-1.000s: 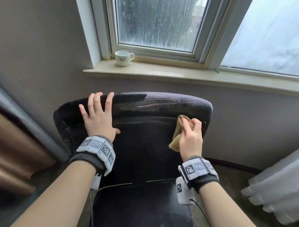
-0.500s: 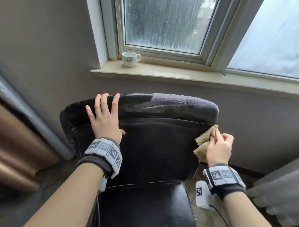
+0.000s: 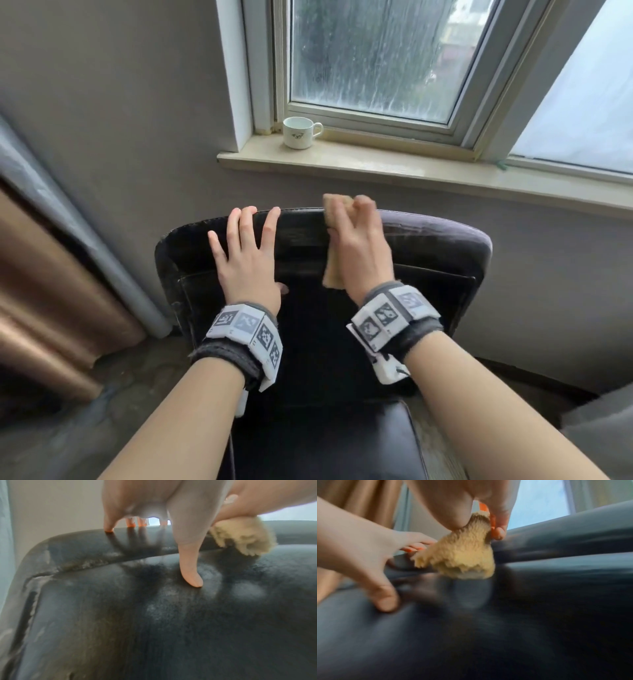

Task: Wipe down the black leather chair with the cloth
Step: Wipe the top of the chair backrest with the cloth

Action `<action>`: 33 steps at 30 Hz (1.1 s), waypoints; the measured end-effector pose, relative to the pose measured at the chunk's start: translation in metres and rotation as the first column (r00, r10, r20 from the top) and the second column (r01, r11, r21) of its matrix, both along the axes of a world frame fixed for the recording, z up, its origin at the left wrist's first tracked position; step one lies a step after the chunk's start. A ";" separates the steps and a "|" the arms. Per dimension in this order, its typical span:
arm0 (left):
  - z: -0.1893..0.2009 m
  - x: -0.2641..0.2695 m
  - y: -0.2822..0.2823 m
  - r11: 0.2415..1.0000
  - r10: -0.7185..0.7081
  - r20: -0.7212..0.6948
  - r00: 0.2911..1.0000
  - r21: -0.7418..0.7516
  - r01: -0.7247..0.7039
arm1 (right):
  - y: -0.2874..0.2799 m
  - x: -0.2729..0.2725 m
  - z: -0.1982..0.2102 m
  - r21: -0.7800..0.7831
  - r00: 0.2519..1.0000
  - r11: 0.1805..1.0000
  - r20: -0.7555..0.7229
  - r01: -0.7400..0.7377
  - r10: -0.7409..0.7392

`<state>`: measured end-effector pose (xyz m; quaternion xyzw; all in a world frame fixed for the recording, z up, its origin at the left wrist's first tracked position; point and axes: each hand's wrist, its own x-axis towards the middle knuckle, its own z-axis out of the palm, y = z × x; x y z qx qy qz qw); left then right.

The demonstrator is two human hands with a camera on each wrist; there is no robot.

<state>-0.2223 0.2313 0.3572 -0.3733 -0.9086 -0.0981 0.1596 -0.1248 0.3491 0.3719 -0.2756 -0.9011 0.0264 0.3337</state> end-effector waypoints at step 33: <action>-0.005 -0.008 -0.008 0.998 -0.024 -0.028 0.999 0.053 0.026 | -0.031 -0.008 0.001 0.404 0.980 0.898 0.160 -0.174 0.117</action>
